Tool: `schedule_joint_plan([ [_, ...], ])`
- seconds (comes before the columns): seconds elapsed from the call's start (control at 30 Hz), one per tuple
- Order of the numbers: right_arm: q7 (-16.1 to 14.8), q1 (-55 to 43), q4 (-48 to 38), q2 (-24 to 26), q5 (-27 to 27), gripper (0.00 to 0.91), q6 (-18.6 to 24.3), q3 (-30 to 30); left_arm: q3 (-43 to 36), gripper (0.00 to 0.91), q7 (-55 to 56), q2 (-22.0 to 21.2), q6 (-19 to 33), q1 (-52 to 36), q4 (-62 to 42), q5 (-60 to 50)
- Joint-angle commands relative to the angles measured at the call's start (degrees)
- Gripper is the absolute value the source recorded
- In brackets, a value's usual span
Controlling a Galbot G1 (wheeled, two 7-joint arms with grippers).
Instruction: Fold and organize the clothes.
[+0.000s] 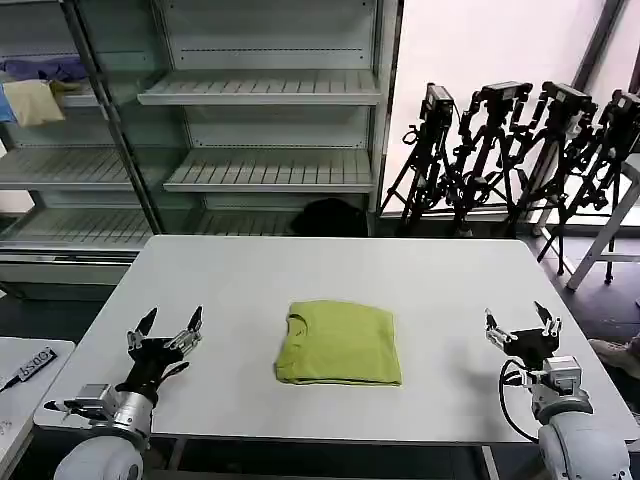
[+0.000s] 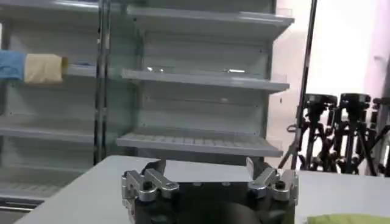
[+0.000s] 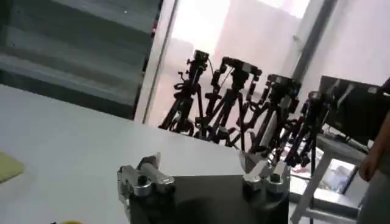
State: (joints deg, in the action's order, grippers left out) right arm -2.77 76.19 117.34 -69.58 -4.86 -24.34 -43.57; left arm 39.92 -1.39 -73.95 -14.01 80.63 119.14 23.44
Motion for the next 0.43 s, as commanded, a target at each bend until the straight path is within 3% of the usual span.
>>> schedule_joint_plan([
  [0.03, -1.0, 0.2, 0.6, 0.4, -2.2, 0.907, 0.4, -0.6, 0.0, 0.907, 0.1, 0.1, 1.4, -0.1, -0.9, 0.6],
  [0.37, -1.3, 0.5, 0.5, 0.7, -2.8, 0.907, 0.3, -1.1, -0.4, 0.907, 1.4, 0.5, 1.4, -0.4, -0.9, 1.0],
  [0.43, -1.4, 0.9, 1.0, 0.7, -4.3, 0.907, -1.8, -1.1, -0.4, 0.907, 1.7, 0.7, 1.1, -0.5, -0.8, 1.2],
])
